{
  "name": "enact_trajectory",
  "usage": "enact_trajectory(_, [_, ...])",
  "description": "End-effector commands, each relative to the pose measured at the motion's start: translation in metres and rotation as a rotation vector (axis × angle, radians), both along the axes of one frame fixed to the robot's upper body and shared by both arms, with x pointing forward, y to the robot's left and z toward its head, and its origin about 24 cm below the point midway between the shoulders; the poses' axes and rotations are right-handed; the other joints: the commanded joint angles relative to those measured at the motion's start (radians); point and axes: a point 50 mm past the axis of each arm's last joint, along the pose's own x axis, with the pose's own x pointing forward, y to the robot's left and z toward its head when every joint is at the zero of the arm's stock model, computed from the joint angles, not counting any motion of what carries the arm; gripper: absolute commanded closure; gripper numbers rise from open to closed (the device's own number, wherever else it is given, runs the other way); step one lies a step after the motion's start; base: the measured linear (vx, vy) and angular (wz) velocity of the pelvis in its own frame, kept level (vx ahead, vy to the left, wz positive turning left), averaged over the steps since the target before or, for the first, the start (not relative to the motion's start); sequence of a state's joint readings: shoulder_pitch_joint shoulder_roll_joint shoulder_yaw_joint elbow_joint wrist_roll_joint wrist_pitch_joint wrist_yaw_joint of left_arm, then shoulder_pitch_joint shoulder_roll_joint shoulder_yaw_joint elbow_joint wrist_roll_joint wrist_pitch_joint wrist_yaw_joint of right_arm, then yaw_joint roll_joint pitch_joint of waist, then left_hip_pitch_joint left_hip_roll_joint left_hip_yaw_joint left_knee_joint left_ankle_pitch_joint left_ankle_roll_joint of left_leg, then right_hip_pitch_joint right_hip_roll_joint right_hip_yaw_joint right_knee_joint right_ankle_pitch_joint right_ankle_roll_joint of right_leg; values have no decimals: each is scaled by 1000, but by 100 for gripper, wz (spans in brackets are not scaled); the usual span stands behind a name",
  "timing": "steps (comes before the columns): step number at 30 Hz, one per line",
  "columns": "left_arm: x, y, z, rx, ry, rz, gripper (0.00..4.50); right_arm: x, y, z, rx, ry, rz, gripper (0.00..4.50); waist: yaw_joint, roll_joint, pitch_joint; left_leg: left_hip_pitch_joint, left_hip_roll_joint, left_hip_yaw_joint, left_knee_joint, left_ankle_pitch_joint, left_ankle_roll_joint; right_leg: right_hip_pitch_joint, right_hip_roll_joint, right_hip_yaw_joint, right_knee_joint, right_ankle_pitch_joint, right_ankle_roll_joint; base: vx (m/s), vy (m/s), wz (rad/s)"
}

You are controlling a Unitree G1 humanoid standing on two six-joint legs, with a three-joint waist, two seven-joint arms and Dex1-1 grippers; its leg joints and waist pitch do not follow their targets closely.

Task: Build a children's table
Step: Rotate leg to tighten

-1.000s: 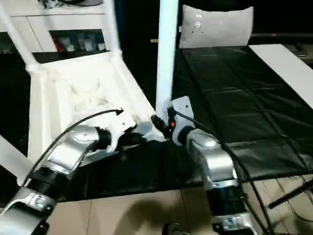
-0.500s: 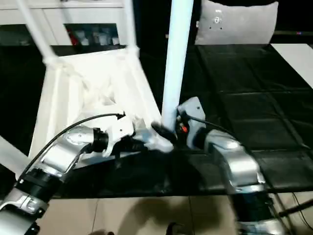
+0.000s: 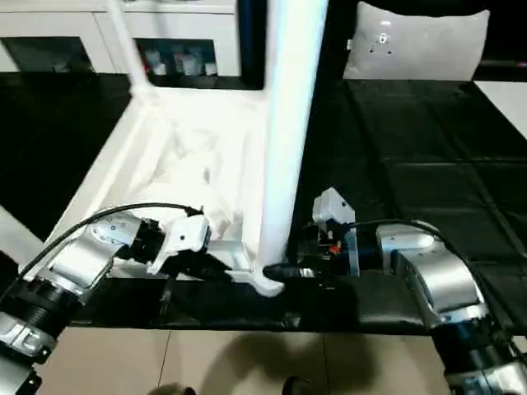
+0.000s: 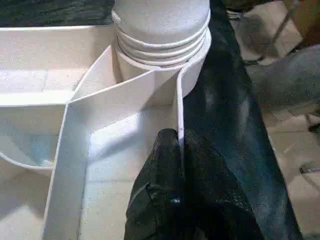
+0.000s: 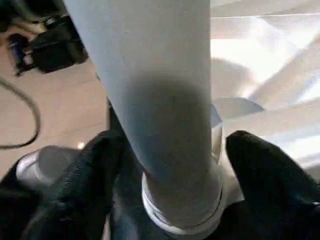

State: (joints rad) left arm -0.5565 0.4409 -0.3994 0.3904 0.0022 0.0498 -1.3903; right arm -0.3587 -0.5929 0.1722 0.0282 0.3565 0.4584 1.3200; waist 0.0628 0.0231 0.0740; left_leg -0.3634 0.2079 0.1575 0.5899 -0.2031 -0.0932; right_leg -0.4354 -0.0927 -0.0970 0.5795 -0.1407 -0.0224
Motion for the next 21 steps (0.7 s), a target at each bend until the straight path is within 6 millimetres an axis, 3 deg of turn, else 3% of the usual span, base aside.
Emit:
enact_trajectory(1, [-4, -6, 0, 35, 4, -99, 450, -1, 5, -2, -1, 27, 61, 123, -3, -18, -67, -3, 16, 15, -60, -73, 136, 79, -41, 47, -47, -206, -227, 0, 0, 0])
enact_trajectory(11, [-3, -4, -2, 27, 12, -83, 450, -7, 7, -3, 24, 60, 90, 214, -1, -23, -71, -3, 15, 15, -59, -68, 122, 81, -41, 48, -46, -202, -223, 0, 0, 0])
enact_trajectory(16, [0, -7, 0, -20, 23, 30, 450, -11, 13, -6, 62, 61, -20, 247, 1, -21, -70, -3, 15, 16, -59, -62, 121, 80, -41, 48, -47, -202, -223, 0, 0, 0])
enact_trajectory(19, [0, -11, 1, -41, 29, 84, 450, -7, 19, -12, 39, 25, -124, 252, -5, -22, -62, -5, 10, 16, -63, -103, 92, 79, -40, 46, -58, -294, -190, 0, 0, 0])
enact_trajectory(21, [0, -20, 2, -67, 28, 153, 450, 3, 27, -18, 9, -1, -303, 254, -17, -23, -53, -6, 5, 14, -70, -159, 53, 76, -38, 42, -73, -430, -137, 0, 0, 0])
